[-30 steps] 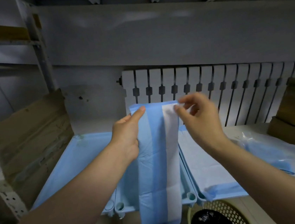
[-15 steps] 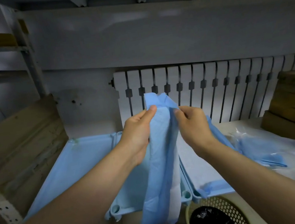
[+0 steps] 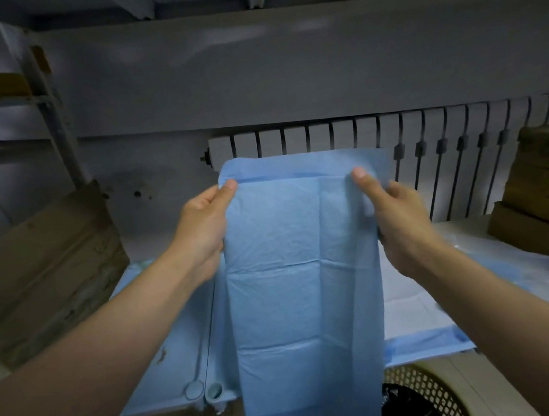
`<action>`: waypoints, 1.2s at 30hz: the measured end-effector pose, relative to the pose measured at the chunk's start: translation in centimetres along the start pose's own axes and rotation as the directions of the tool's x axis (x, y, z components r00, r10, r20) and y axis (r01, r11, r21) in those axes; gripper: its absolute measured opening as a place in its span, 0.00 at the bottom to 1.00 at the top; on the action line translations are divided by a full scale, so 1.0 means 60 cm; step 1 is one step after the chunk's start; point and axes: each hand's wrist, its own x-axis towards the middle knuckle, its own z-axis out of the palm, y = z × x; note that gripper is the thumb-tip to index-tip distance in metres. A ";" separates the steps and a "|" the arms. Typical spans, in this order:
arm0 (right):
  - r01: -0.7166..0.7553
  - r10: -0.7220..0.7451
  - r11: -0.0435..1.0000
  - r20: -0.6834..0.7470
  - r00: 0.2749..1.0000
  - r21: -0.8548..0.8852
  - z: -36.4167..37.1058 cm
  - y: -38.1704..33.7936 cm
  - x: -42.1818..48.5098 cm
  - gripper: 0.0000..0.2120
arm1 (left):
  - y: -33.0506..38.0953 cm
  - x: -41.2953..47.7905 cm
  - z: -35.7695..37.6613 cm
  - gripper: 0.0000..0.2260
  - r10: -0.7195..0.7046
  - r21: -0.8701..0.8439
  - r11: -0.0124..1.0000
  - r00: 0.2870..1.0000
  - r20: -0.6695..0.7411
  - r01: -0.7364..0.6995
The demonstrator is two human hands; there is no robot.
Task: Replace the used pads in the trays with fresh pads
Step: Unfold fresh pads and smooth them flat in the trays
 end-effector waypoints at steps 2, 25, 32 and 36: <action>-0.042 0.040 0.999 0.139 0.989 0.013 0.003 -0.001 -0.011 0.17 | 0.002 0.000 -0.001 0.10 0.006 0.002 1.000 1.000 0.008 -0.006; -0.377 0.258 0.917 0.524 0.811 0.133 0.047 0.032 -0.028 0.24 | -0.005 -0.001 -0.115 0.13 -0.132 -0.032 0.989 0.964 0.229 0.143; -0.351 0.237 0.932 0.579 0.780 0.092 0.068 0.003 -0.050 0.15 | -0.009 -0.001 -0.099 0.12 -0.087 -0.039 0.995 0.985 0.151 0.094; -0.294 0.234 0.952 0.417 0.878 0.084 0.085 -0.010 -0.051 0.11 | -0.028 -0.003 -0.072 0.16 0.094 0.212 0.976 0.972 -0.214 -0.048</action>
